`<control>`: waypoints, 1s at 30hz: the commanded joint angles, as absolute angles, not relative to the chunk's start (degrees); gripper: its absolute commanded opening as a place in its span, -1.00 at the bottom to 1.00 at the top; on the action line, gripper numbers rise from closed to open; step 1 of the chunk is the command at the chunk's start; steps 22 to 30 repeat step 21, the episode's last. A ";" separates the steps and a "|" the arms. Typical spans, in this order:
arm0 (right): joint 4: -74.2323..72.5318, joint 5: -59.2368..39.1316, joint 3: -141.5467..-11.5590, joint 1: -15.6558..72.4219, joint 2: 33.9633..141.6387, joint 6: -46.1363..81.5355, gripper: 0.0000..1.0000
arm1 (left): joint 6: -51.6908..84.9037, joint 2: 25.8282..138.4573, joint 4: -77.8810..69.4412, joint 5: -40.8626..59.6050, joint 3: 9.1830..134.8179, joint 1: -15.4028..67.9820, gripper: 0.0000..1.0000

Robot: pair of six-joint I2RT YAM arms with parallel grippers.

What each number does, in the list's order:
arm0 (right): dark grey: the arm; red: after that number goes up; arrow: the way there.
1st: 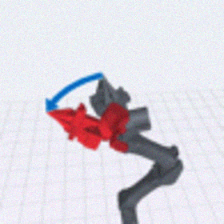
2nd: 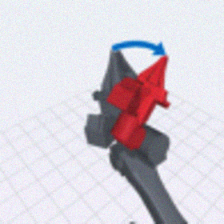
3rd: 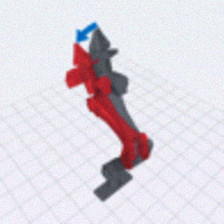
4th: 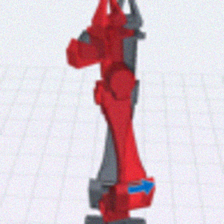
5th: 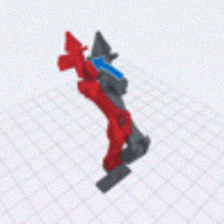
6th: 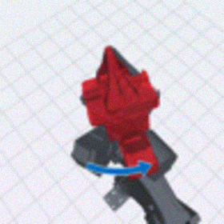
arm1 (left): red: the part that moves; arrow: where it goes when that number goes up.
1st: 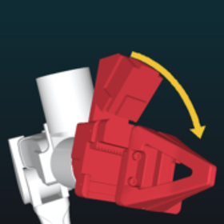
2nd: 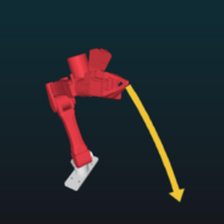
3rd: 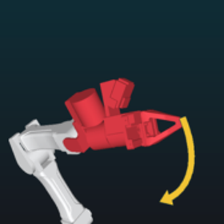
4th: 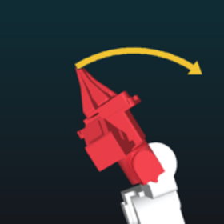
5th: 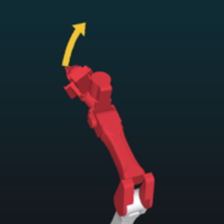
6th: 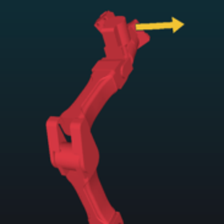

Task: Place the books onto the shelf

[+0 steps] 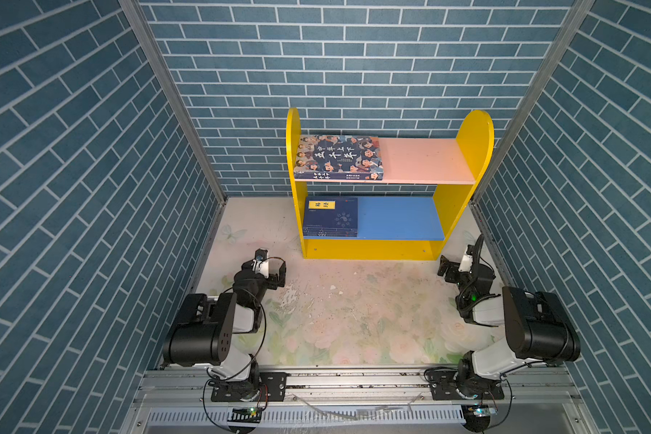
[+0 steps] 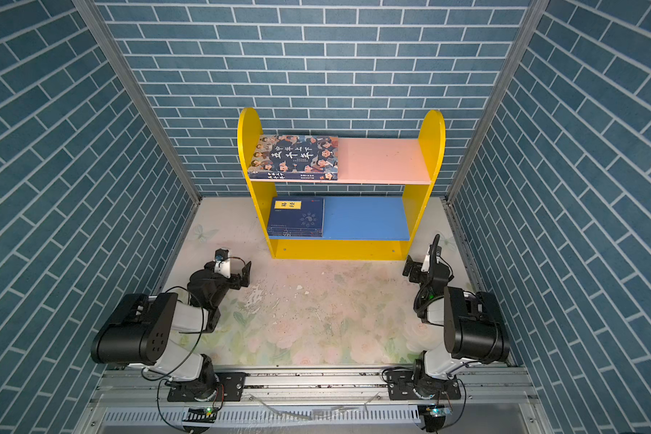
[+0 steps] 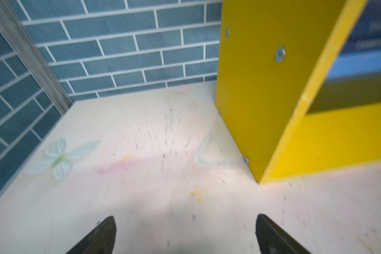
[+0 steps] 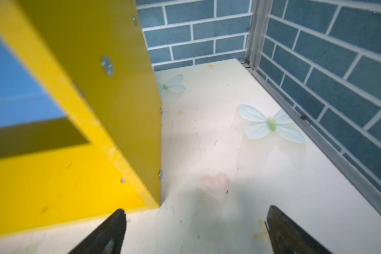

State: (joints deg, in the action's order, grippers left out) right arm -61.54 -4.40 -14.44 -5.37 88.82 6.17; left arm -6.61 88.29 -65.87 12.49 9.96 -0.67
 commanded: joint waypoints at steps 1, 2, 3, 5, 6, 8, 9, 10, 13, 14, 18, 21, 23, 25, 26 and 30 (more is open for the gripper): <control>-71.81 -7.04 -11.51 -5.19 89.15 3.27 0.98 | -7.53 88.65 -72.13 14.44 10.91 -0.69 0.99; -69.52 -6.07 -12.40 -5.19 88.67 3.57 0.98 | -7.03 88.69 -69.42 13.57 13.02 -0.68 0.99; -66.14 -5.45 -13.89 -5.19 88.22 3.81 0.98 | -6.94 87.07 -60.56 12.14 16.39 -0.68 0.99; -59.26 -5.36 -17.54 -5.19 88.17 4.04 0.98 | -4.99 87.08 -49.42 9.50 21.69 -1.30 0.99; -55.15 -5.36 -19.87 -5.19 88.18 4.04 0.98 | -3.80 87.93 -53.19 7.27 20.62 -1.37 0.99; -49.23 -5.39 -22.79 -4.67 88.36 3.15 0.98 | -4.04 87.24 -49.35 7.21 21.98 -1.52 0.99; -50.34 -5.41 -22.17 -4.48 88.33 2.91 0.98 | -3.81 87.93 -51.84 7.52 21.28 -1.47 0.99; -49.96 -5.37 -22.46 -4.48 88.37 2.90 0.98 | -3.86 87.62 -50.97 7.50 21.54 -1.49 0.99; -49.40 -5.36 -22.69 -4.35 88.43 2.82 0.98 | -3.95 87.60 -50.63 7.32 21.68 -1.49 0.99; -49.37 -5.36 -22.74 -4.31 88.42 2.81 0.98 | -3.96 87.63 -50.58 7.30 21.65 -1.49 0.99; -49.02 -5.36 -23.02 -4.31 88.55 2.81 0.98 | -3.94 87.72 -50.77 7.29 21.66 -1.49 0.99; -49.66 -5.36 -22.52 -4.22 88.23 2.72 0.98 | -3.95 87.71 -50.72 7.29 21.62 -1.49 0.99; -49.66 -5.36 -22.52 -4.22 88.23 2.72 0.98 | -3.95 87.71 -50.72 7.29 21.62 -1.49 0.99; -49.66 -5.36 -22.52 -4.22 88.23 2.72 0.98 | -3.95 87.71 -50.72 7.29 21.62 -1.49 0.99; -49.66 -5.36 -22.52 -4.22 88.23 2.72 0.98 | -3.95 87.71 -50.72 7.29 21.62 -1.49 0.99; -49.66 -5.36 -22.52 -4.22 88.23 2.72 0.98 | -3.95 87.71 -50.72 7.29 21.62 -1.49 0.99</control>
